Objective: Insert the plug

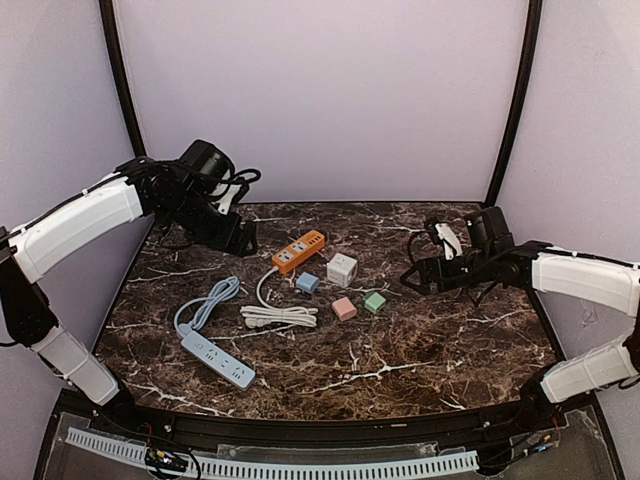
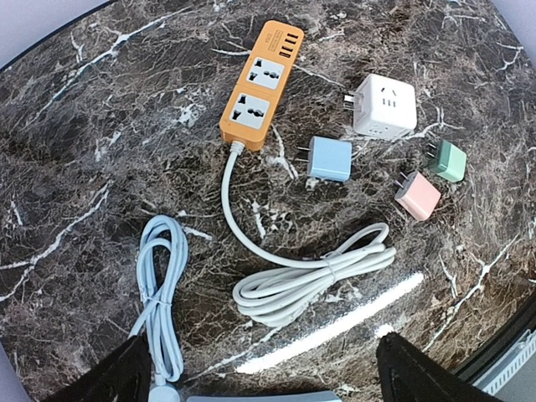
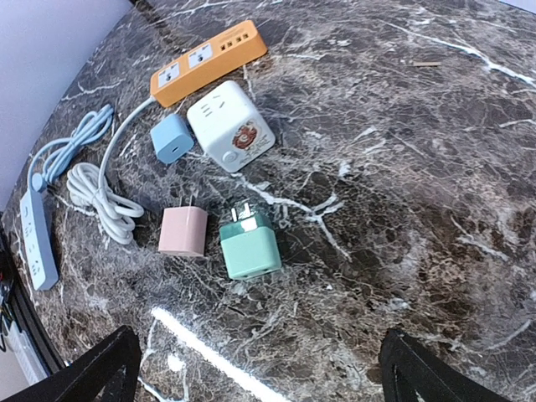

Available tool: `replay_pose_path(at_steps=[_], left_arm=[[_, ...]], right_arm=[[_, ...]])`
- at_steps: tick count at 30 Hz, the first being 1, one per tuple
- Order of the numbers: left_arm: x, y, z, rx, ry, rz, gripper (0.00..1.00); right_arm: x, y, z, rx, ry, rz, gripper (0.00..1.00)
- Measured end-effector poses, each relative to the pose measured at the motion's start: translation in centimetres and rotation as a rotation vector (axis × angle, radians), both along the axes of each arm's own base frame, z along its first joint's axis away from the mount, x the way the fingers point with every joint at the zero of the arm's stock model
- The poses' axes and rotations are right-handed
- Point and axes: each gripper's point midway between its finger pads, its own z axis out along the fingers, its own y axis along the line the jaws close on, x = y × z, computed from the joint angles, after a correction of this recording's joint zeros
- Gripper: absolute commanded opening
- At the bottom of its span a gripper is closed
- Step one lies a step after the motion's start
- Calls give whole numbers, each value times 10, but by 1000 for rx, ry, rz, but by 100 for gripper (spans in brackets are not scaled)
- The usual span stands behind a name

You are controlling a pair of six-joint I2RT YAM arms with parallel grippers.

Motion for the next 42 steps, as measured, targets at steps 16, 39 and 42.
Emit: replay_pose_path(at_steps=[16, 39, 42], left_arm=[[-20, -15, -9, 19, 8, -76, 93], [-26, -10, -9, 12, -1, -72, 93], [-26, -10, -9, 12, -1, -72, 93]], right_arm=[[-22, 64, -53, -215, -90, 264, 99], [12, 85, -94, -395, -153, 342, 99], [16, 88, -94, -400, -158, 343, 99]])
